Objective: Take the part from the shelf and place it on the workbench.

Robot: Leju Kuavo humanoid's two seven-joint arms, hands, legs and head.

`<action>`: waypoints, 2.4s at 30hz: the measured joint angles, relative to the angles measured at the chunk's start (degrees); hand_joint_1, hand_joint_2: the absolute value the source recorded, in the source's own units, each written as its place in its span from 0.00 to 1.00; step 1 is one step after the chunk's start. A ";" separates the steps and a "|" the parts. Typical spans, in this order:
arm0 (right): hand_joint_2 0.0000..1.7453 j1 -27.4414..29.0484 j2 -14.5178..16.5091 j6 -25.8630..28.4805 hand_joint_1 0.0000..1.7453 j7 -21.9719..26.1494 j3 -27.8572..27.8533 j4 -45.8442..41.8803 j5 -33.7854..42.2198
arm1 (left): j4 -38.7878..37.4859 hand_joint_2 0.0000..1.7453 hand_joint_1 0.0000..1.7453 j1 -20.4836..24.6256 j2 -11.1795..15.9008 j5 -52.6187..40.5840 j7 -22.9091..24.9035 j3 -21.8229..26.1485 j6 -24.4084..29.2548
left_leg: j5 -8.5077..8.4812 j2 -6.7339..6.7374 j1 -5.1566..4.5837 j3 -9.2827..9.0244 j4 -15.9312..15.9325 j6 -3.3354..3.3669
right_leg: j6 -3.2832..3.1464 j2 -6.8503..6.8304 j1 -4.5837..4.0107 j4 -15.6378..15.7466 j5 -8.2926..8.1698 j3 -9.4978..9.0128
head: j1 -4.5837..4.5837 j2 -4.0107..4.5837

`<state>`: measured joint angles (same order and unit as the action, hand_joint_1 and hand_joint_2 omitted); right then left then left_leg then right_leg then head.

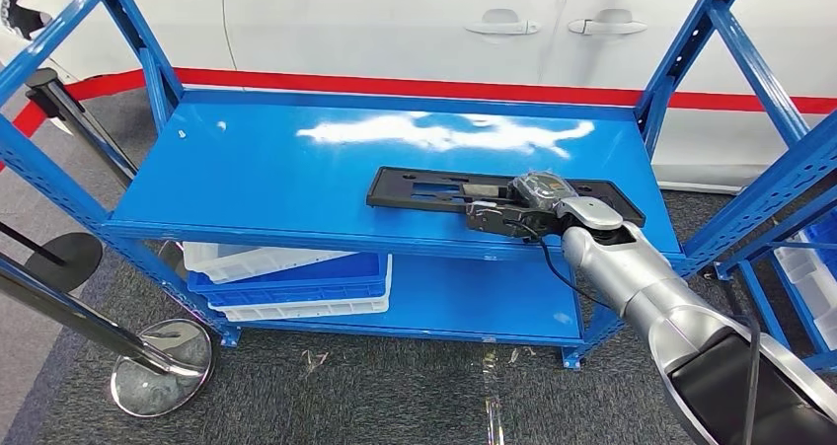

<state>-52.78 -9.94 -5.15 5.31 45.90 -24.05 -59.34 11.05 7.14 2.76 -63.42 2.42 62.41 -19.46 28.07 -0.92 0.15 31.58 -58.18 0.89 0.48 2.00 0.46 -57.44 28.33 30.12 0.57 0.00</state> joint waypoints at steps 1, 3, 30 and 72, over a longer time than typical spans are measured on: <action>1.00 0.02 0.24 0.43 1.00 0.33 0.00 -0.03 0.19 | 0.00 1.00 0.00 0.00 0.01 0.07 -0.01 0.02 0.07 | 0.00 0.00 0.00 0.00 0.00 0.00 | 0.00 0.00 0.00 -0.01 0.00 -0.01 | 0.00 0.00; 1.00 0.02 1.16 1.61 1.00 1.17 0.00 -0.15 0.49 | 0.01 1.00 0.00 -0.02 0.14 0.28 0.39 0.12 0.27 | 0.00 0.01 0.00 0.02 0.01 0.00 | 0.00 0.03 -0.01 -0.04 0.00 -0.02 | 0.02 0.00; 1.00 -0.84 -6.45 -1.76 1.00 -5.30 -5.14 -50.37 13.04 | 0.01 1.00 0.00 -0.67 2.13 -2.41 8.51 2.90 0.49 | 0.16 0.07 -0.23 0.77 -0.96 0.23 | 0.24 0.28 0.29 -0.25 -0.17 0.64 | -0.02 0.00; 1.00 5.45 -13.17 -1.48 1.00 -8.37 -7.90 -71.24 11.25 | -0.02 1.00 0.00 0.03 4.69 -6.40 9.67 2.21 0.86 | -2.46 1.54 0.29 3.43 -0.56 1.42 | 1.05 -1.52 0.04 -15.48 3.40 8.83 | 0.30 0.00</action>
<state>-47.33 -23.12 -6.62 -3.06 38.00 -95.29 -48.09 11.04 7.17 7.45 -69.83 12.08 64.61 -18.60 25.62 0.62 0.44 35.01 -58.74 2.30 1.53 0.48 0.50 -72.92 31.73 38.95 0.86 0.00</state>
